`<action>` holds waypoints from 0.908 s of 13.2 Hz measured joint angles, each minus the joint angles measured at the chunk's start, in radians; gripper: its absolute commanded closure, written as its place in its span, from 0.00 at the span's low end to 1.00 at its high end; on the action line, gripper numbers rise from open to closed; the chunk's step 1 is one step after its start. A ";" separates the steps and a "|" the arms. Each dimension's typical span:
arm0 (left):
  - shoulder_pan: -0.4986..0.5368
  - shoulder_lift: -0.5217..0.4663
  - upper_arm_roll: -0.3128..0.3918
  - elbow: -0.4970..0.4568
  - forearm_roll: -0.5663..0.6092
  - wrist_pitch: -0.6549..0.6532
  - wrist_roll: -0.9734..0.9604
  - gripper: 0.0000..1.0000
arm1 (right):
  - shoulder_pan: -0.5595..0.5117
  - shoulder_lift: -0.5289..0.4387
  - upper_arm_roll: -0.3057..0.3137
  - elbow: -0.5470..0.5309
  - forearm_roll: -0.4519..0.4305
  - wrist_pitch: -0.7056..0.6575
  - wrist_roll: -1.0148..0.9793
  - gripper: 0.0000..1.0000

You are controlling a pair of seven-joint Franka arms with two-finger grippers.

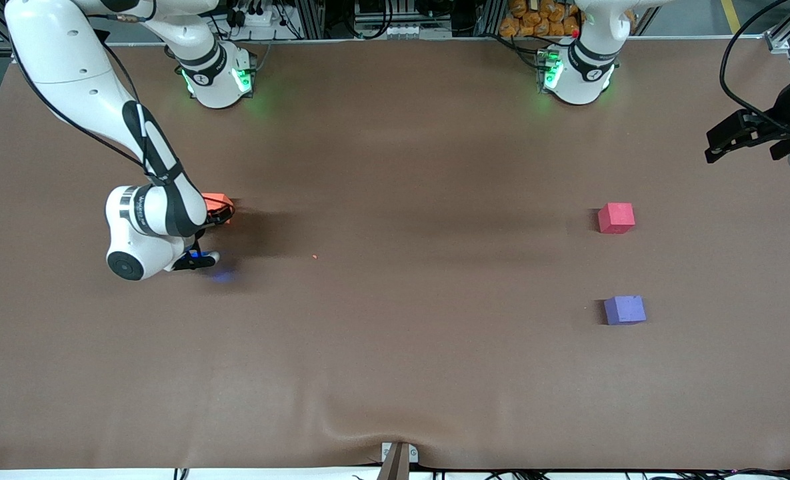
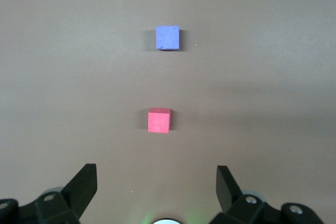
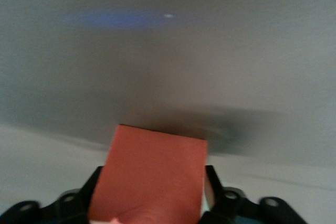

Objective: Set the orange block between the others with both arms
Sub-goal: 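Carry the orange cube with the right gripper toward the table middle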

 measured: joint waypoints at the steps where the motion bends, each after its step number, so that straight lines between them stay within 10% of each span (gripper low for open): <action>1: 0.000 0.000 0.000 0.000 0.000 0.000 0.000 0.00 | 0.001 -0.001 0.002 0.006 0.029 -0.002 -0.002 1.00; 7: -0.001 0.003 -0.001 0.000 0.000 0.000 0.000 0.00 | 0.141 0.004 0.057 0.250 0.102 0.004 -0.004 1.00; 12: -0.001 0.007 -0.002 0.000 0.000 0.000 0.000 0.00 | 0.406 0.194 0.063 0.534 0.234 0.199 0.005 0.96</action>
